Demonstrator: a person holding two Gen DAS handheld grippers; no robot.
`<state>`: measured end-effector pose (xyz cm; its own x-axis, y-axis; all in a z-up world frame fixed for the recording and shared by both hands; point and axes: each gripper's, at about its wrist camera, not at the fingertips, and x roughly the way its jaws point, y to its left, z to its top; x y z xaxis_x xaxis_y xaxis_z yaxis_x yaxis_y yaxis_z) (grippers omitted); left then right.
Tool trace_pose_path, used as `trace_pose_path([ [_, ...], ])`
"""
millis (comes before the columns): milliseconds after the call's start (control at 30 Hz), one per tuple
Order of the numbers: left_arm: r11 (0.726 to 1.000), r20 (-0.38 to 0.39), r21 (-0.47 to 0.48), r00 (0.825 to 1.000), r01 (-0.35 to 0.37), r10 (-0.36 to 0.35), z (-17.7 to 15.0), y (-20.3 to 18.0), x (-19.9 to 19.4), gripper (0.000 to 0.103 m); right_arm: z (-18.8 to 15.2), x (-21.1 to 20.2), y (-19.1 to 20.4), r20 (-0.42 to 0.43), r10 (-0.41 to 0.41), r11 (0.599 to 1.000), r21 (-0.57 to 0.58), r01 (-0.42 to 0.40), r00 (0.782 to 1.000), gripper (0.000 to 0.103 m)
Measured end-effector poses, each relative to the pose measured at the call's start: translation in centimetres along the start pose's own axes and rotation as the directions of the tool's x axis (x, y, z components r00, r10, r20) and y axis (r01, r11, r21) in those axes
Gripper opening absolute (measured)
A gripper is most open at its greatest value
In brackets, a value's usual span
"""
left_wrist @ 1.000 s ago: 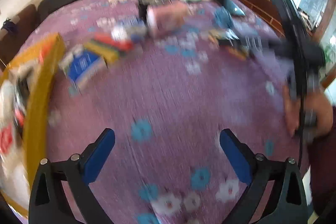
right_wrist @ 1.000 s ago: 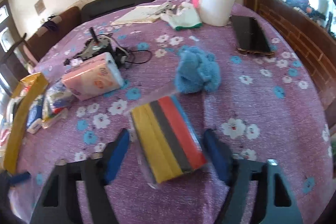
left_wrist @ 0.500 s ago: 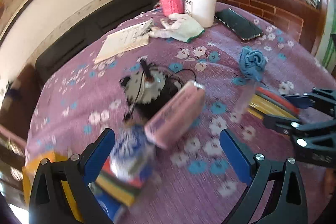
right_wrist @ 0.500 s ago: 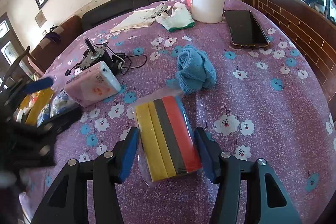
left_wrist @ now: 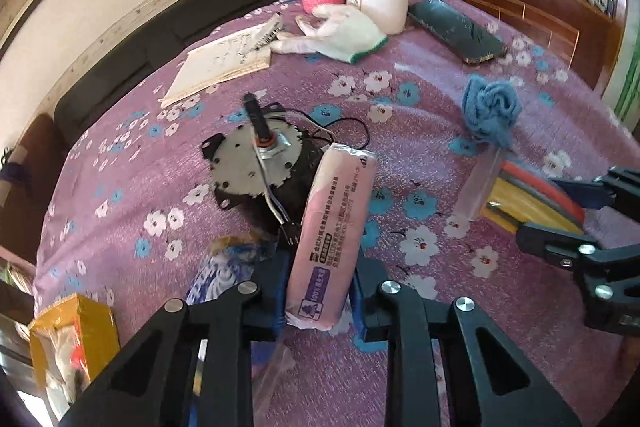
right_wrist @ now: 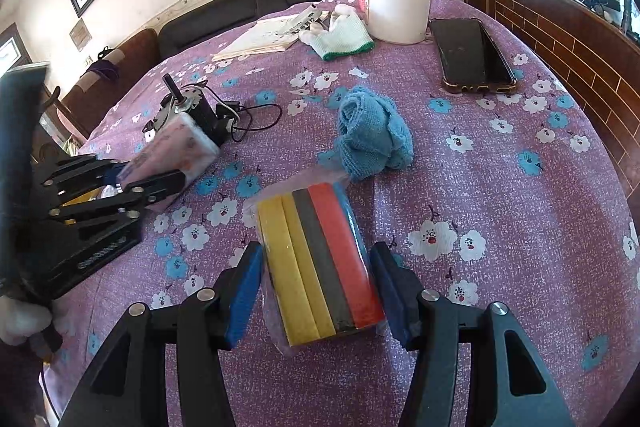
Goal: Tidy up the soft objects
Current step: 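Grasp the striped sponge pack with the right tool while the left tool grasps the pink tissue pack, then carry the sponge pack and pink tissue pack into the yellow tray and release both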
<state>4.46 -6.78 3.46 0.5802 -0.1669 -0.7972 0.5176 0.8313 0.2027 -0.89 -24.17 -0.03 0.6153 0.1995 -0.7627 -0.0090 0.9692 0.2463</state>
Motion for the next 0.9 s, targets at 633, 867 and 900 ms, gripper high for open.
trace_pose_path([
  [633, 0.902, 0.201, -0.416, 0.979, 0.114, -0.031, -15.5, 8.4, -16.2, 0.021, 0.1, -1.0, 0.1, 0.091, -0.067, 0.998, -0.006, 0.067, 0.994, 0.05],
  [867, 0.779, 0.149, -0.626, 0.983, 0.007, 0.11, -25.7, 16.9, -21.0, 0.021, -0.4, -1.7, 0.8, 0.044, -0.066, 0.998, 0.024, 0.065, 0.997, 0.05],
  [900, 0.766, 0.133, -0.642, 0.983, -0.011, 0.126, -26.9, 17.9, -21.4, 0.021, -0.6, -2.5, 1.5, 0.051, -0.049, 0.999, 0.021, 0.048, 0.997, 0.05],
])
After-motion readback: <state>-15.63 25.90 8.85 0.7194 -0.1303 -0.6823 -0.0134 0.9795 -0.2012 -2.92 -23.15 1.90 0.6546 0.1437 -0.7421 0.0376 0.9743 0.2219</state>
